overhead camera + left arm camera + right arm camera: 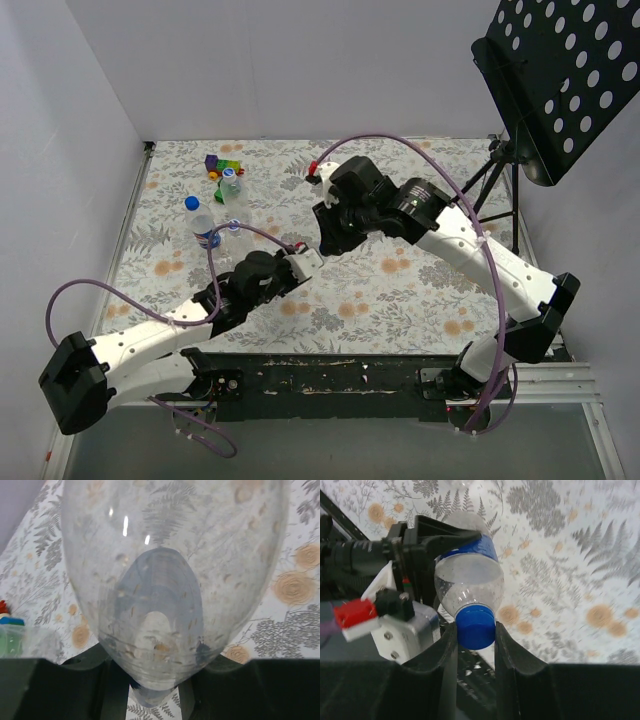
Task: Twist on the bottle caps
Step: Screw the bottle cap onto the plastic bottle.
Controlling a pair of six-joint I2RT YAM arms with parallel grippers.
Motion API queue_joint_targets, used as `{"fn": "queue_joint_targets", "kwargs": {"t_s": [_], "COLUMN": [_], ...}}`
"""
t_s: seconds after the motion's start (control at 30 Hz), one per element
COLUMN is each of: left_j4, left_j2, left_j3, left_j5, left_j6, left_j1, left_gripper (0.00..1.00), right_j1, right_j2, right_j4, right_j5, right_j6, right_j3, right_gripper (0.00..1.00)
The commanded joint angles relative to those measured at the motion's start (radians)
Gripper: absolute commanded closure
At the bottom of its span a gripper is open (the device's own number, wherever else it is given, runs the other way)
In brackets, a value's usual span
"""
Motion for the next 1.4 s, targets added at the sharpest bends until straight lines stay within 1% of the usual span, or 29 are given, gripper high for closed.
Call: {"fn": "queue_joint_targets", "kwargs": {"t_s": [0.0, 0.03, 0.1, 0.13, 0.17, 0.23, 0.27, 0.3, 0.33, 0.43, 0.47, 0.53, 0.6, 0.73, 0.83, 0.93, 1.13, 1.37], "left_j4": [0.298, 0.310, 0.310, 0.301, 0.275, 0.229, 0.199, 0.182, 0.159, 0.081, 0.054, 0.015, -0.033, -0.091, -0.119, -0.125, -0.130, -0.133], "left_j2": [-0.055, -0.050, -0.044, -0.041, -0.036, -0.030, -0.032, -0.030, -0.032, -0.026, -0.023, -0.009, 0.005, 0.039, 0.072, 0.097, 0.106, 0.097], "left_j3": [-0.019, -0.025, -0.027, -0.024, -0.018, -0.003, 0.005, 0.008, 0.016, 0.059, 0.071, 0.097, 0.114, 0.143, 0.165, 0.174, 0.175, 0.174], "left_j5": [-0.404, -0.437, -0.452, -0.449, -0.428, -0.367, -0.289, -0.240, -0.177, 0.033, 0.134, 0.278, 0.388, 0.582, 0.699, 0.755, 0.791, 0.801], "left_j6": [0.092, 0.111, 0.125, 0.126, 0.122, 0.102, 0.091, 0.080, 0.065, 0.020, 0.016, -0.003, -0.007, 0.000, -0.003, -0.007, 0.005, 0.016], "left_j1": [-0.104, -0.116, -0.118, -0.120, -0.118, -0.117, -0.111, -0.097, -0.088, -0.028, -0.006, 0.030, 0.049, 0.060, 0.060, 0.060, 0.060, 0.060], "left_gripper": [0.75, 0.75, 0.76, 0.75, 0.75, 0.75, 0.75, 0.75, 0.75, 0.74, 0.74, 0.73, 0.72, 0.71, 0.71, 0.71, 0.71, 0.71], "right_j1": [0.008, 0.008, 0.006, 0.005, 0.003, -0.007, -0.009, -0.010, -0.010, -0.010, -0.010, -0.010, -0.010, -0.010, -0.009, 0.005, 0.046, 0.074], "right_j2": [-0.028, -0.046, -0.071, -0.081, -0.089, -0.095, -0.097, -0.100, -0.104, -0.138, -0.156, -0.201, -0.242, -0.291, -0.311, -0.311, -0.282, -0.229], "right_j4": [-0.037, -0.015, 0.014, 0.019, 0.022, 0.010, -0.002, -0.015, -0.027, -0.052, -0.058, -0.055, -0.053, -0.065, -0.068, -0.081, -0.102, -0.114], "right_j5": [0.126, 0.141, 0.158, 0.172, 0.168, 0.140, 0.126, 0.099, 0.070, -0.019, -0.038, -0.075, -0.111, -0.245, -0.315, -0.342, -0.377, -0.378], "right_j6": [0.463, 0.483, 0.485, 0.483, 0.471, 0.431, 0.405, 0.353, 0.303, 0.096, 0.042, -0.064, -0.186, -0.438, -0.581, -0.662, -0.753, -0.773], "right_j3": [-0.118, -0.124, -0.100, -0.082, -0.057, 0.001, 0.030, 0.049, 0.072, 0.078, 0.064, 0.028, -0.005, -0.052, -0.077, -0.083, -0.086, -0.063], "right_gripper": [0.99, 0.99, 0.99, 0.95, 0.88, 0.70, 0.61, 0.54, 0.48, 0.40, 0.39, 0.37, 0.36, 0.36, 0.36, 0.37, 0.37, 0.43]}}
